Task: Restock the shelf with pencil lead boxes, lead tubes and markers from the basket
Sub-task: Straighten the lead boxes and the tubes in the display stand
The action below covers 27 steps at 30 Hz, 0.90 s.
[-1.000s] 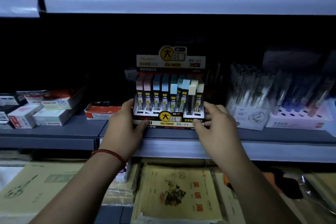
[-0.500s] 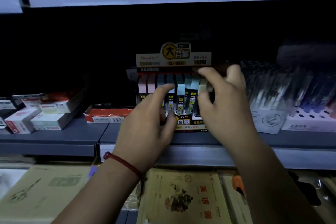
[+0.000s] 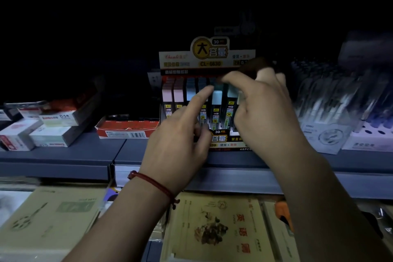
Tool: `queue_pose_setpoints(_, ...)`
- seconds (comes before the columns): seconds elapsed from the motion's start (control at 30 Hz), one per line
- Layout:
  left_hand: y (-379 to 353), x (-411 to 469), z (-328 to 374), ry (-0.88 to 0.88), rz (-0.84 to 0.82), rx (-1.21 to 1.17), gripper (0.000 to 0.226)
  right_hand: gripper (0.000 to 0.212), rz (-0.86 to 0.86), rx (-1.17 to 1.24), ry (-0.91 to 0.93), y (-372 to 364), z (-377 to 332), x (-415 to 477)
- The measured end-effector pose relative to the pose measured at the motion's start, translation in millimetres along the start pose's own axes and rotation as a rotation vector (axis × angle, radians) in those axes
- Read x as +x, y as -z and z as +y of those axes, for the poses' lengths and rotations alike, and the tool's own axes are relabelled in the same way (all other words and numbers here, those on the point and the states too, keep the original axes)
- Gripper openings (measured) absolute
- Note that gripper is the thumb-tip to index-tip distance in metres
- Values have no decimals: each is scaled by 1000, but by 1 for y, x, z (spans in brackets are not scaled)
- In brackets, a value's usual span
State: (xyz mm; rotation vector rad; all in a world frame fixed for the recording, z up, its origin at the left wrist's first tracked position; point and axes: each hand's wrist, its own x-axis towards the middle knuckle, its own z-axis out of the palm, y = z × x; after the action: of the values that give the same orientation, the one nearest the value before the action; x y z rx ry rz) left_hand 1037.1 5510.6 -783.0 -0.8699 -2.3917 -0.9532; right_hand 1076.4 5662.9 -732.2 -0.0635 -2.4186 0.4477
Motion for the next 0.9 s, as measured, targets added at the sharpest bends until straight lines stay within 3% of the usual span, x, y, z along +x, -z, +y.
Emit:
queue_pose_setpoints(0.37,-1,-1,3,6,17,-48,65,63,-57,-36,27,1,-1,-2)
queue_pose_setpoints(0.6,1,-1,3,12,24,-26,64,40,162,41,-52,-2,20,-1)
queue_pose_setpoints(0.9,-1,-1,3,5,26,-45,66,50,60,100,-17,1,20,-4)
